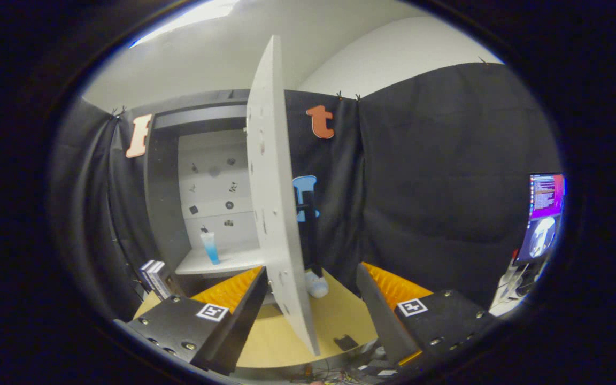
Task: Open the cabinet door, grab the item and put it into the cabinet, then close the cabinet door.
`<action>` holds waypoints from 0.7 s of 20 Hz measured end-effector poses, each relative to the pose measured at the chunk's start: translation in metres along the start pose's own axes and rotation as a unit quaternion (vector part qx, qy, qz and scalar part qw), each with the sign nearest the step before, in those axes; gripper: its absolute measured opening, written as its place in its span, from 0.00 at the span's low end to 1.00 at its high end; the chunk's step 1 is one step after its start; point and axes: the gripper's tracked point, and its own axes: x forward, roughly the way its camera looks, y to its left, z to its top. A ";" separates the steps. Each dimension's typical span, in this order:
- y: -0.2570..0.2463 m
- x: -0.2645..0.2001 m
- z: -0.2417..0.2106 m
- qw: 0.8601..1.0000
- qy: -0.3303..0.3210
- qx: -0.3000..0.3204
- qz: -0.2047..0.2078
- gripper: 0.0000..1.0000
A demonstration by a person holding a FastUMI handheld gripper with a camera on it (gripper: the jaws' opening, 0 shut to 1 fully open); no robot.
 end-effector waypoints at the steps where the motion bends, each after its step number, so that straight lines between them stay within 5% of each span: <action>1: -0.011 0.009 -0.002 1.000 0.004 -0.004 0.001 0.99; 7: -0.020 0.072 -0.019 0.998 0.029 -0.020 0.059 0.99; 14: 0.009 0.083 -0.024 0.990 0.028 -0.019 0.138 0.97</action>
